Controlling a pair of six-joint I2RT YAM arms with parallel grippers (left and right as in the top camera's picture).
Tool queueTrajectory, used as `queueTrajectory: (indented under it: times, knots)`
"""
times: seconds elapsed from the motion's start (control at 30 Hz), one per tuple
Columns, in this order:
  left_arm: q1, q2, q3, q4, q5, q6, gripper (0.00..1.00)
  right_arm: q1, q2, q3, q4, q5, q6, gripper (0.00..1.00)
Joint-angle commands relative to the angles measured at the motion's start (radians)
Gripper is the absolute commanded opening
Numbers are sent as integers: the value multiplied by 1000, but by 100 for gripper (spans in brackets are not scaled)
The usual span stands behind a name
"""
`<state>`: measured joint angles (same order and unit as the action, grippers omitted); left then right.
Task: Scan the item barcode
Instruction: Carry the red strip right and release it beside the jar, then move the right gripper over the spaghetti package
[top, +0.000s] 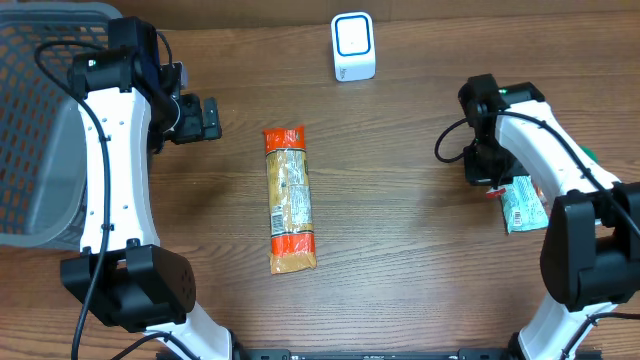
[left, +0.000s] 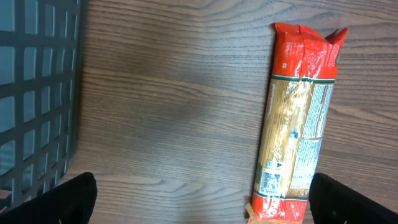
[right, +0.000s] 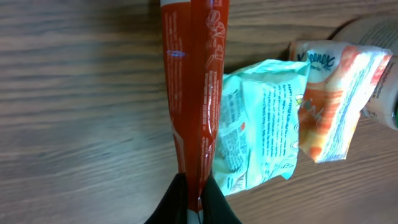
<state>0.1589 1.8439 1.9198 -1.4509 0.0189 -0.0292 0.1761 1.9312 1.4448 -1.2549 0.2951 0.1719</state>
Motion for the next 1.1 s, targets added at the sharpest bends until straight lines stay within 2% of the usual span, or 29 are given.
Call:
queueTrajectory:
  times: [0.0, 0.3, 0.33, 0.4, 0.47, 0.57, 0.7, 0.77, 0.97, 1.03, 1.07]
  knots:
    - [-2, -25, 18, 0, 4, 7, 100, -9, -2, -21, 18, 2, 11, 13]
    - [-2, -25, 18, 0, 4, 7, 100, -9, -2, -26, 35, 18, 11, 16]
    - [-2, -25, 18, 0, 4, 7, 100, -9, -2, -26, 35, 18, 11, 22]
    - [-2, -25, 18, 0, 4, 8, 100, -9, -2, -26, 36, 17, 11, 42]
    - [-2, -25, 18, 0, 4, 7, 100, -9, -2, -26, 44, -6, 12, 44]
    - [-2, -25, 18, 0, 4, 8, 100, -8, -2, -26, 81, -211, 12, 46]
    - [-2, -25, 18, 0, 4, 7, 100, 6, -2, -36, 145, -634, 11, 46]
    - [-2, -25, 18, 0, 4, 8, 100, 31, -2, -43, 173, -731, 11, 47]
    - [-2, -25, 18, 0, 4, 7, 100, 174, -2, -45, 282, -775, 67, 65]
    - [-2, -25, 18, 0, 4, 7, 100, 243, -2, -45, 344, -775, 96, 76]
    - [-2, -25, 18, 0, 4, 8, 100, 277, -2, -45, 375, -774, 108, 86]
